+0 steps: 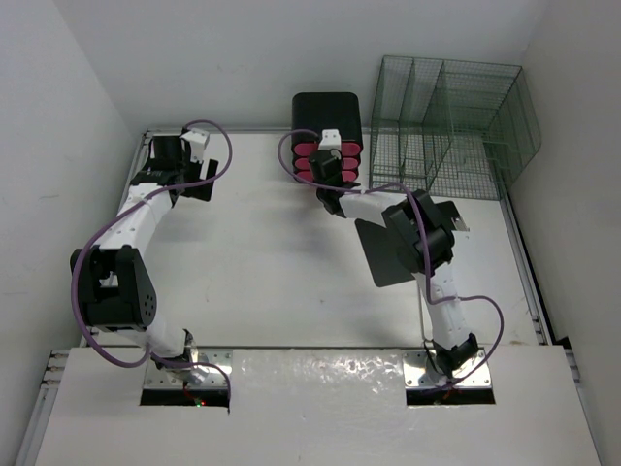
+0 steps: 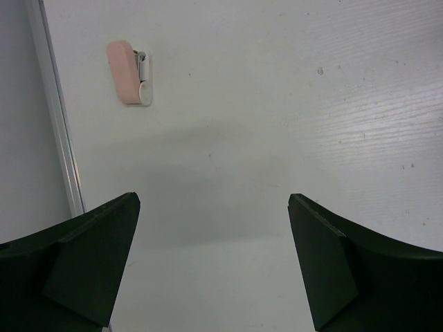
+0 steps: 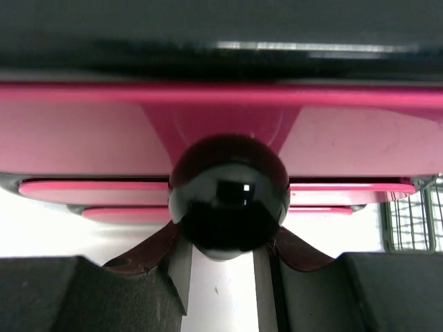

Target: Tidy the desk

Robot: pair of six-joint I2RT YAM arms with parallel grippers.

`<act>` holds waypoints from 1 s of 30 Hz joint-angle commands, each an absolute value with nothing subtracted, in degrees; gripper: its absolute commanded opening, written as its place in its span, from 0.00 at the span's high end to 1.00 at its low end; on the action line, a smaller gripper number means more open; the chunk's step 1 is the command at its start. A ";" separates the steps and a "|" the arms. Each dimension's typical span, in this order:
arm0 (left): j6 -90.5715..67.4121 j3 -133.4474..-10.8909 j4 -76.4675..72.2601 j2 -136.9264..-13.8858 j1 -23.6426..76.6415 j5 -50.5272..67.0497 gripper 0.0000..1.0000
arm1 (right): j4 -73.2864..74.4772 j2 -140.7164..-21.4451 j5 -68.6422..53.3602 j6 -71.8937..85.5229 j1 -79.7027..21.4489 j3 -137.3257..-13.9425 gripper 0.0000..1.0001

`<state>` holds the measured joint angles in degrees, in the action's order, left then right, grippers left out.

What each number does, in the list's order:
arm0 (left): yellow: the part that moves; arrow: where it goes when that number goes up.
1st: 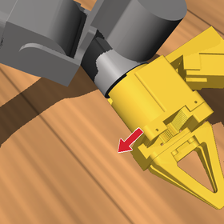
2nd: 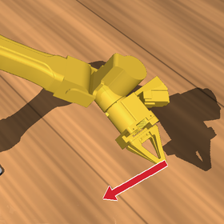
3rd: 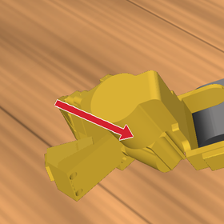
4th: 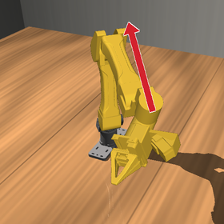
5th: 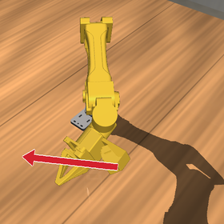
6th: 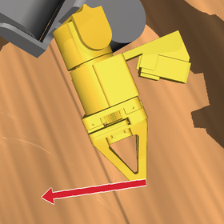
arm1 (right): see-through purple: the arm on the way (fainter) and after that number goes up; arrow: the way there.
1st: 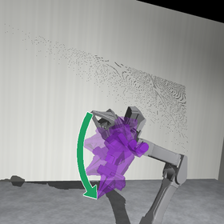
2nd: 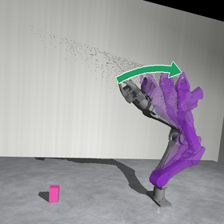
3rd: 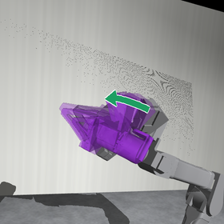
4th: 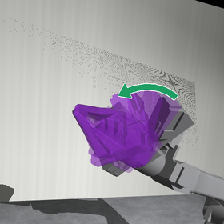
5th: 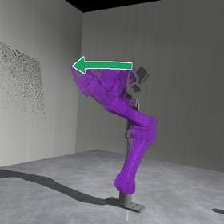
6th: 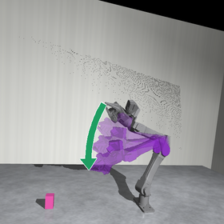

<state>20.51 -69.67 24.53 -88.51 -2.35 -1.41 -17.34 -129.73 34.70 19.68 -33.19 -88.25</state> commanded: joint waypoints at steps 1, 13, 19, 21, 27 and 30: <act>20.74 -70.31 21.88 -88.24 -3.16 -1.49 0.13 | -24.87 -129.90 36.56 19.25 -32.34 -92.55 0.71; 21.01 -70.49 22.15 -88.77 -3.25 -2.11 0.13 | -24.96 -126.30 35.24 21.97 -33.57 -85.43 0.32; 21.27 -70.93 22.76 -89.03 -3.16 -2.02 0.13 | -23.39 -128.58 36.12 25.31 -33.66 -86.04 0.43; 21.27 -70.93 22.76 -88.86 -3.16 -1.85 0.13 | -22.59 -130.07 37.08 25.40 -33.66 -87.62 0.46; 21.53 -70.93 22.94 -88.95 -3.16 -1.41 0.12 | -21.89 -132.36 37.62 26.28 -33.66 -89.56 0.56; 21.45 -70.93 22.94 -88.95 -3.16 -1.32 0.12 | -21.36 -132.36 38.32 27.68 -33.66 -89.12 0.56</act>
<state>20.97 -69.67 24.62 -89.36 -2.35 -2.02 -20.80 -132.40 36.32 25.54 -33.26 -87.37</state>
